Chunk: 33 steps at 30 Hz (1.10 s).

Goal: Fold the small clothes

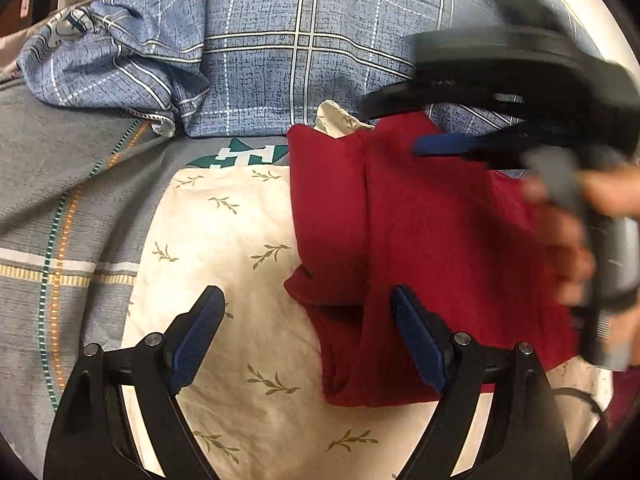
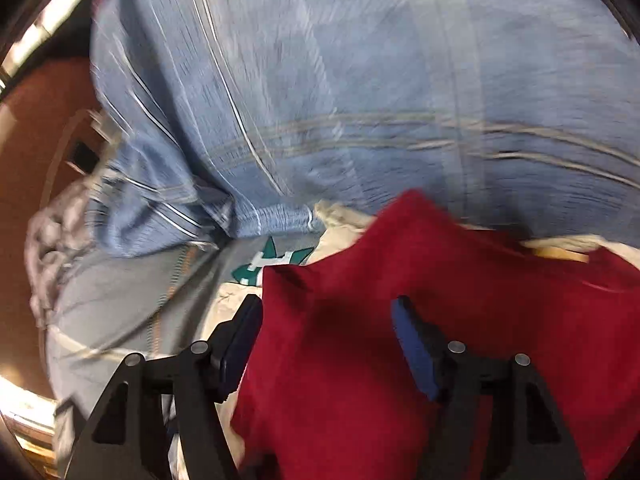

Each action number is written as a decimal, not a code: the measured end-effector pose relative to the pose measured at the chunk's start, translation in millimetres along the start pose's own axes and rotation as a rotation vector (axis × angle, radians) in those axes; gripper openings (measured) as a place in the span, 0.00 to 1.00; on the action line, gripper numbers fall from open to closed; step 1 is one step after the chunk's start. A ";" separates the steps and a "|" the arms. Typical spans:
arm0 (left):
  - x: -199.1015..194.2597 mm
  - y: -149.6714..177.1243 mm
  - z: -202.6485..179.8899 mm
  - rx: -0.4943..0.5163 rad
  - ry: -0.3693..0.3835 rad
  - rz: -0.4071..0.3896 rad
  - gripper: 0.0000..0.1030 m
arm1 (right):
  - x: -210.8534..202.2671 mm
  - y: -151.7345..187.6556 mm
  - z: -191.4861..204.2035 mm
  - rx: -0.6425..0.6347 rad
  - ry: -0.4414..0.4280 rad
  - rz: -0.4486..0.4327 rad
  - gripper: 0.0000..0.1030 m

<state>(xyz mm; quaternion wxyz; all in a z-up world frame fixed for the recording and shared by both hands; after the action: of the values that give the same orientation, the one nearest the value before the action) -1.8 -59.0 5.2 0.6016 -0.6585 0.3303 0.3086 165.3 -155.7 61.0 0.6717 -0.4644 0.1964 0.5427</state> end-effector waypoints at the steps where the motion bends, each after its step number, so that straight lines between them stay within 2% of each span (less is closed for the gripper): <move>1: -0.2 -0.6 0.2 0.001 0.004 0.000 0.83 | 14.2 -3.5 1.0 0.018 0.016 0.018 0.66; 2: -0.9 -0.7 0.6 0.003 0.003 -0.003 0.83 | 24.4 -5.1 -2.5 0.025 0.043 0.036 0.61; 3: -1.5 -0.6 1.0 0.004 0.003 -0.006 0.83 | 34.1 -7.1 -4.2 0.012 0.096 0.052 0.36; 4: -2.4 -0.4 1.5 0.005 0.005 -0.007 0.83 | 37.5 -7.6 -9.2 -0.009 0.153 0.056 0.22; 5: -3.0 -0.6 2.3 0.004 0.008 -0.004 0.83 | 38.4 -7.8 -11.1 -0.038 0.212 0.049 0.15; 7: -4.8 -1.3 5.4 -0.008 0.017 0.001 0.83 | 32.4 -7.2 -12.6 -0.046 0.186 0.035 0.08; 13: -20.9 -10.5 22.3 -0.066 0.021 -0.059 0.83 | 4.5 -16.2 2.9 -0.103 0.114 -0.039 0.06; 19: -17.0 -13.1 28.2 -0.092 0.022 -0.060 0.83 | 40.6 -22.2 7.4 -0.093 0.085 -0.008 0.06; 22: -13.9 -11.2 22.3 -0.072 0.026 -0.047 0.83 | 41.5 -15.7 -7.5 -0.027 0.029 -0.003 0.14; 24: -15.4 -10.4 18.9 -0.059 0.038 -0.053 0.83 | 23.0 -11.9 -10.5 -0.009 -0.024 -0.026 0.26; 25: -17.0 -10.3 17.6 -0.055 0.041 -0.060 0.83 | 8.4 -8.0 -8.7 -0.032 -0.037 -0.044 0.29; 29: -14.6 -7.3 12.2 -0.038 0.038 -0.050 0.83 | -17.2 6.8 2.8 -0.133 -0.015 -0.077 0.29; 33: -4.7 -1.4 4.1 0.017 0.000 -0.021 0.83 | 16.1 16.5 4.6 -0.171 0.088 -0.043 0.27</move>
<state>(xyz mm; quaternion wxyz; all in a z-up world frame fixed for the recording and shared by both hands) -3.5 -54.5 9.5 0.6103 -0.6568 0.3263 0.2994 154.5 -143.4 44.0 0.6320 -0.5475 0.1687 0.5219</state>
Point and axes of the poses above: each gripper's, at about its wrist camera, not at the fingertips, and x roughly the way its jaws point, z to its left, y to its underside, the point moved 3 cm from there along x, roughly the way its jaws point, and after that the axes turned 9 degrees about -y, right-handed, at the moved point
